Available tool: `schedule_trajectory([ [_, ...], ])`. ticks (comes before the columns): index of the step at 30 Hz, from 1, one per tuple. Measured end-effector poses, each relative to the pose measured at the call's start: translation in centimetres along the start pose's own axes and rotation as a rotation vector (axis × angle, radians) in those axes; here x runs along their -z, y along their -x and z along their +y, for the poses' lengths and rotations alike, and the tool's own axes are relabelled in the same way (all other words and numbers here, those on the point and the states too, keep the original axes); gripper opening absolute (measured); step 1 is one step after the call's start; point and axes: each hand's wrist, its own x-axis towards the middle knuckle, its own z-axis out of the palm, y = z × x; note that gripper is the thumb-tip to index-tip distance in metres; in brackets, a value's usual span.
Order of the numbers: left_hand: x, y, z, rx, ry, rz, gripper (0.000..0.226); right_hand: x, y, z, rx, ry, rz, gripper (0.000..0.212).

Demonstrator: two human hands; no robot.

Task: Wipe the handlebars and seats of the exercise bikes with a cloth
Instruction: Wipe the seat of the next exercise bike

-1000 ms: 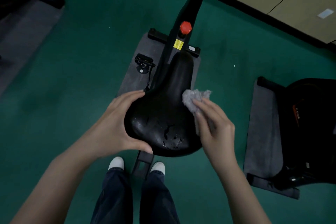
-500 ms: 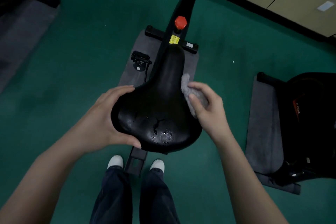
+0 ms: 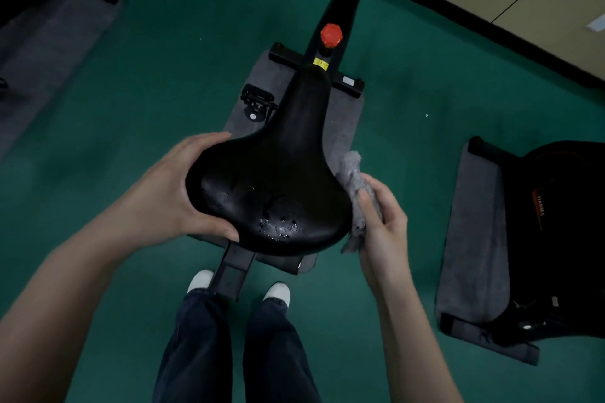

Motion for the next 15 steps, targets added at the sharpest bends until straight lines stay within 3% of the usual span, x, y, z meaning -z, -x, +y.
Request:
schedule_trajectory([
  [6, -0.4, 1.1, -1.2, 0.079, -0.016, 0.078, 0.124, -2.5, 0.7, 0.5, -0.171, -0.336, 0.223, 0.025],
  [15, -1.3, 2.1, -3.1, 0.115, 0.036, 0.103, 0.135, -7.6, 7.1, 2.2, 0.02, -0.373, 0.643, 0.028],
])
